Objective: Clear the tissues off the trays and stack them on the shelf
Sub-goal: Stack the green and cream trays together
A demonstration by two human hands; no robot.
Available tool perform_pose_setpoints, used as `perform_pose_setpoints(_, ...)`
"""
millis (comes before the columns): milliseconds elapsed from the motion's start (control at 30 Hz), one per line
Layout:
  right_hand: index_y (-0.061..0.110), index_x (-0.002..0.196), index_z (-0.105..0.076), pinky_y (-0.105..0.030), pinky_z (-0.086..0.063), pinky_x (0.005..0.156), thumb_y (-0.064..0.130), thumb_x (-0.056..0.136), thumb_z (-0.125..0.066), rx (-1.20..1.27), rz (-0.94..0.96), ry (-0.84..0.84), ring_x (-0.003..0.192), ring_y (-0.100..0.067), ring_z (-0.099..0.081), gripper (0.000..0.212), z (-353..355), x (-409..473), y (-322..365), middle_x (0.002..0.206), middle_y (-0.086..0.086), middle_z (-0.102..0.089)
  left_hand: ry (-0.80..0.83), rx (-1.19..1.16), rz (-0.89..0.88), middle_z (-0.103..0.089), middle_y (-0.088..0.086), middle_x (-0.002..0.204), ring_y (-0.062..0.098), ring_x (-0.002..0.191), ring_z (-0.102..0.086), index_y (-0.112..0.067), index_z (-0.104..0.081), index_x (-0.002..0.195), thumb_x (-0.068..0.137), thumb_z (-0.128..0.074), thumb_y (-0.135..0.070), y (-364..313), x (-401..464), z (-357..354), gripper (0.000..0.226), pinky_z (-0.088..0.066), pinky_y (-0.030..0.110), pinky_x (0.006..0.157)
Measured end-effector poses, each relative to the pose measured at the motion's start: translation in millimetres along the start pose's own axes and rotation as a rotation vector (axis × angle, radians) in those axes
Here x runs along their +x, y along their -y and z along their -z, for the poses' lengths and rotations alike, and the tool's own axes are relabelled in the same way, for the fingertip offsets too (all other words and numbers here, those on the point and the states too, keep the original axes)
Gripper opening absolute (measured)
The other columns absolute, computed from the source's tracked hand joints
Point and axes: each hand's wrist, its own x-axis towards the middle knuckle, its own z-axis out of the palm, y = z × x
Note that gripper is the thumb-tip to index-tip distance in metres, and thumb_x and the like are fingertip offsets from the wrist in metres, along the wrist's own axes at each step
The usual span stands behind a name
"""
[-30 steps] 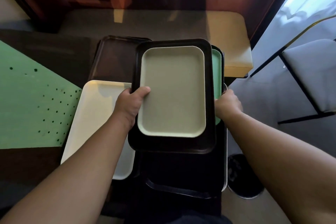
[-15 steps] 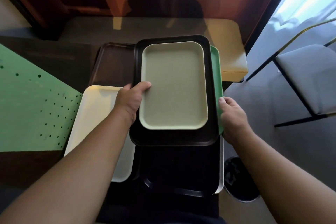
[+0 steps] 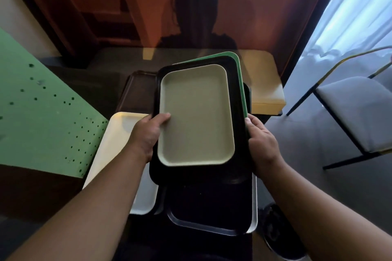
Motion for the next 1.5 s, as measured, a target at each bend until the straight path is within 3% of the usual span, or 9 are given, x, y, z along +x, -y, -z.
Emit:
perform_pose_setpoints(100,0.027,0.137,-0.061,-0.053,-0.044,0.110,0.074,0.087,-0.052,-0.041,-0.102,0.067,0.127,-0.022,-0.063,0.069,-10,-9,5,0.133,-0.002,-0.069,-0.009,0.023,0.029,-0.077,0.020,0.095,0.032,0.076,-0.072,-0.005,-0.075,0.096,0.089,-0.069,-0.019,-3,-2,14,0.017,-0.062,0.047,0.074)
perform_pose_setpoints(233,0.021,0.109,-0.074,-0.044,-0.057,0.093,0.058,0.095,-0.056,-0.166,-0.176,0.202,0.099,-0.023,-0.076,0.043,-30,-11,8,0.108,-0.005,-0.079,-0.040,0.026,0.073,-0.075,0.023,0.100,0.035,0.081,-0.070,-0.003,-0.075,0.098,0.087,-0.068,-0.020,-9,0,28,0.021,-0.059,0.056,0.084)
perform_pose_setpoints(433,0.008,0.096,-0.071,-0.034,-0.043,0.072,0.063,0.098,-0.044,-0.585,-0.076,-0.059,0.078,-0.014,-0.061,0.062,-67,-11,-7,0.095,-0.007,-0.071,0.121,0.115,0.114,-0.076,0.016,0.112,0.034,0.094,-0.074,-0.010,-0.067,0.125,0.094,-0.065,-0.027,-10,13,63,0.036,-0.061,0.038,0.071)
perform_pose_setpoints(633,0.009,0.130,-0.067,-0.044,-0.046,0.108,0.078,0.083,-0.052,-0.384,-0.208,-0.052,0.118,-0.028,-0.065,0.085,-106,-14,-27,0.126,-0.007,-0.070,0.119,0.270,0.028,-0.074,0.011,0.110,0.030,0.092,-0.074,-0.015,-0.056,0.127,0.089,-0.070,-0.036,-16,23,99,0.046,-0.062,0.046,0.081)
perform_pose_setpoints(900,0.006,0.110,-0.070,-0.041,-0.064,0.073,0.020,0.076,-0.084,-0.182,-0.215,-0.051,0.077,-0.027,-0.078,0.039,-150,-9,-54,0.089,-0.011,-0.080,0.113,0.323,-0.010,-0.063,0.010,0.135,0.031,0.118,-0.064,-0.015,-0.048,0.144,0.066,-0.059,-0.075,-38,38,139,0.099,-0.051,0.054,0.102)
perform_pose_setpoints(1067,-0.001,0.108,-0.072,-0.033,-0.059,0.066,0.013,0.090,-0.068,-0.023,-0.241,-0.089,0.072,-0.027,-0.073,0.023,-153,-18,-52,0.089,-0.015,-0.077,0.106,0.320,-0.068,-0.069,0.008,0.102,0.019,0.095,-0.063,-0.004,-0.065,0.114,0.099,-0.051,-0.031,-43,38,154,0.034,-0.051,0.028,0.082)
perform_pose_setpoints(1200,-0.001,0.115,-0.070,-0.036,-0.059,0.067,0.016,0.086,-0.059,0.038,-0.434,0.044,0.078,-0.034,-0.072,0.035,-148,-23,-52,0.100,-0.021,-0.076,0.162,0.418,-0.073,-0.065,0.008,0.131,0.027,0.118,-0.061,-0.015,-0.050,0.145,0.080,-0.058,-0.047,-37,35,161,0.073,-0.048,0.048,0.105)
perform_pose_setpoints(1300,0.002,0.121,-0.067,-0.037,-0.060,0.066,0.013,0.082,-0.066,0.044,-0.399,0.074,0.080,-0.034,-0.072,0.041,-147,-21,-55,0.104,-0.020,-0.075,0.172,0.382,-0.112,-0.065,0.003,0.128,0.026,0.121,-0.061,-0.018,-0.053,0.141,0.086,-0.057,-0.048,-30,37,162,0.063,-0.046,0.046,0.107)
perform_pose_setpoints(1500,-0.001,0.124,-0.062,-0.045,-0.060,0.079,0.002,0.078,-0.070,0.075,-0.239,-0.013,0.100,-0.043,-0.069,0.046,-140,-15,-63,0.116,-0.027,-0.072,0.043,0.377,-0.050,-0.070,0.010,0.102,0.027,0.094,-0.064,-0.016,-0.068,0.107,0.101,-0.040,-0.040,-7,49,167,0.038,-0.051,0.030,0.073)
